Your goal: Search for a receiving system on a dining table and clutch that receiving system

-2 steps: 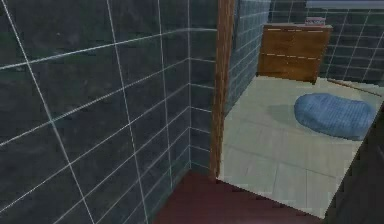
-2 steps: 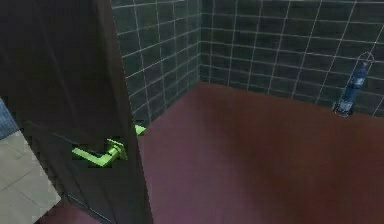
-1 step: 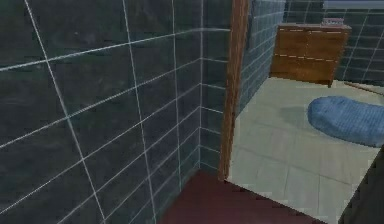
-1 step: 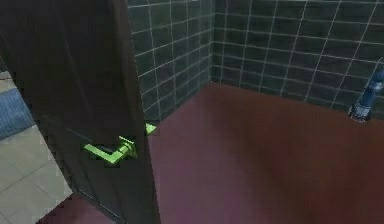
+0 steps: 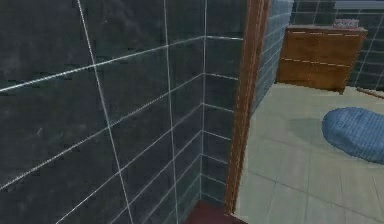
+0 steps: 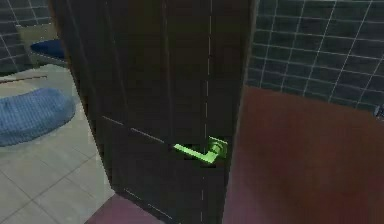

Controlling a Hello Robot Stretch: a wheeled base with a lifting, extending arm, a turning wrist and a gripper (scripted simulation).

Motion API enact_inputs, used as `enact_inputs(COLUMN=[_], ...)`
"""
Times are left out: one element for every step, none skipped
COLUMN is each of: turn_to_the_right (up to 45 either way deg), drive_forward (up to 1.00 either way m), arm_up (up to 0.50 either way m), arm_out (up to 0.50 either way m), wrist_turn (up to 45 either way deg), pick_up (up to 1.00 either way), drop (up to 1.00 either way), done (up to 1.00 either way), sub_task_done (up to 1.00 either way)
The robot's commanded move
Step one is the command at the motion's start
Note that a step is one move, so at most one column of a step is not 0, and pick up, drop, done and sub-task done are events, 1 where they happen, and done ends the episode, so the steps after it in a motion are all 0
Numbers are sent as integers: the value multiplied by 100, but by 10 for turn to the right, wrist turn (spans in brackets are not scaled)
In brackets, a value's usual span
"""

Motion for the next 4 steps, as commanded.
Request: enact_inputs(turn_to_the_right=[270,0,210,30], drive_forward=[0,45,0,0], arm_up=[0,0,0,0], arm_out=[0,0,0,0], wrist_turn=[0,0,0,0], pick_up=[0,0,0,0], drop=[0,0,0,0], done=[0,0,0,0], sub_task_done=[0,0,0,0])
